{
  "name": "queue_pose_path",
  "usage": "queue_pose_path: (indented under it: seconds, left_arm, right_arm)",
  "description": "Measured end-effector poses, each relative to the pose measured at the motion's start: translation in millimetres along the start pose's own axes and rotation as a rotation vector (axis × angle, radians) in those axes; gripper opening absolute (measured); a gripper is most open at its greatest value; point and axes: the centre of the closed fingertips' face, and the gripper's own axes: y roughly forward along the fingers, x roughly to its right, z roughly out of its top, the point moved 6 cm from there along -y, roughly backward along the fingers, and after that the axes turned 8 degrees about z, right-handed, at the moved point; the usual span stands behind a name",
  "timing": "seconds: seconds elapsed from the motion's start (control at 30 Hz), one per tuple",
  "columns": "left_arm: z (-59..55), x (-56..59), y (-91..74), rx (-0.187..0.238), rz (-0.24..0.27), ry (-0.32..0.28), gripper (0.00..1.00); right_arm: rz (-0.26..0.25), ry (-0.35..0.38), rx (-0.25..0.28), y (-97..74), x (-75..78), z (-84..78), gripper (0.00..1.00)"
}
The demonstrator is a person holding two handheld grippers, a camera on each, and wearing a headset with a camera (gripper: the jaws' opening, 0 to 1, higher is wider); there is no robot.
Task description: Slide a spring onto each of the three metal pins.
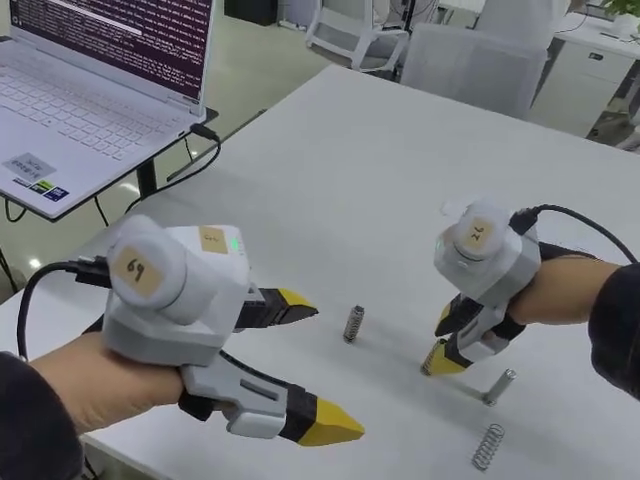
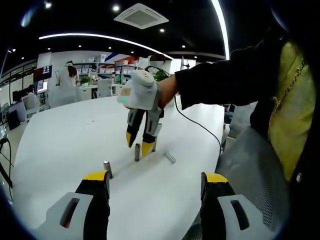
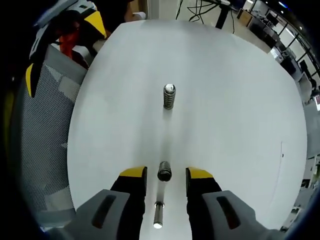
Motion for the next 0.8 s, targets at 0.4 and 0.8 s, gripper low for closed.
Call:
queue_pose_path:
  seconds: [0.4,0.8]
  left_arm:
    - [8.5,4.3,4.3,-0.002,-0.015,0.021,0.71]
    - [20.5,12.4,8.2,0.002,-0.028,0.04,0.7]
  right_arm:
    - [-0.075,0.017,0.092,-32.8,-8.9,-1.0,0.32]
    - [-0.115,0.037,0.185,-59.3,-29.1,-3.4,0.32]
